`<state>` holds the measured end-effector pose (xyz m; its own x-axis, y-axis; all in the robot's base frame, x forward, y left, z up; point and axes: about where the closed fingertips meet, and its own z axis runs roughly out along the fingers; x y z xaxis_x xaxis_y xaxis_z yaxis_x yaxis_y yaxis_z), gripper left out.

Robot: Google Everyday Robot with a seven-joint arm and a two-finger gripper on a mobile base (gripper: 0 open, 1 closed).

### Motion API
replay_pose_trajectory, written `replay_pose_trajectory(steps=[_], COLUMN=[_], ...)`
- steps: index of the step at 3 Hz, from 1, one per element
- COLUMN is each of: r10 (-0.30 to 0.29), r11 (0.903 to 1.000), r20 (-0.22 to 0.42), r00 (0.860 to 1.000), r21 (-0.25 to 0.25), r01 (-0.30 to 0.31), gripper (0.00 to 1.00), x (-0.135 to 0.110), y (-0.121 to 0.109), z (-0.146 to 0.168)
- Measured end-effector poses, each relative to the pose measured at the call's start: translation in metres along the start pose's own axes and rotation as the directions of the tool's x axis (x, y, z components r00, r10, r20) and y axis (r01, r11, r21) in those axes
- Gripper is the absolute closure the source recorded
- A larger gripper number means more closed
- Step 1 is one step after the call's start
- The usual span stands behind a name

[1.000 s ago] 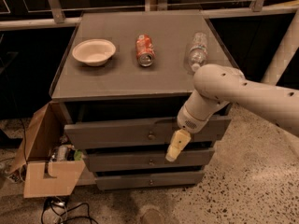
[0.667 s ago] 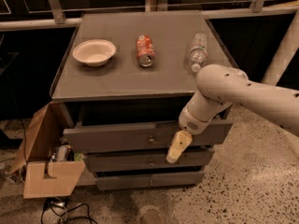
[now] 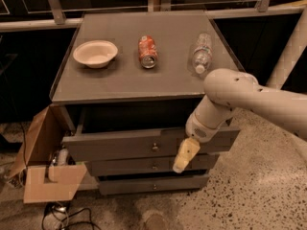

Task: Open top drawer

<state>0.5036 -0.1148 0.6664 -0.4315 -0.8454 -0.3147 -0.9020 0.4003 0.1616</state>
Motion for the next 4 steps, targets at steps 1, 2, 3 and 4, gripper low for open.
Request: replay_pose_trajectory(steps=[1, 2, 3, 4], r10=[0.001, 0.033, 0.030, 0.029], r11=[1.0000, 0.9992, 0.9994, 0.9994], r20=[0.000, -0.017, -0.010, -0.002], r00=[1.000, 0.999, 0.999, 1.000], r21=[0.000, -0.021, -0.018, -0.016], r01=[-0.001, -0.033, -0.030, -0.029], gripper=[0.00, 0.00, 0.00, 0.00], x=[0.000, 0.016, 0.013, 0.011], y=[0.001, 0.018, 0.017, 0.016], z=[-0.002, -0.004, -0.007, -0.010])
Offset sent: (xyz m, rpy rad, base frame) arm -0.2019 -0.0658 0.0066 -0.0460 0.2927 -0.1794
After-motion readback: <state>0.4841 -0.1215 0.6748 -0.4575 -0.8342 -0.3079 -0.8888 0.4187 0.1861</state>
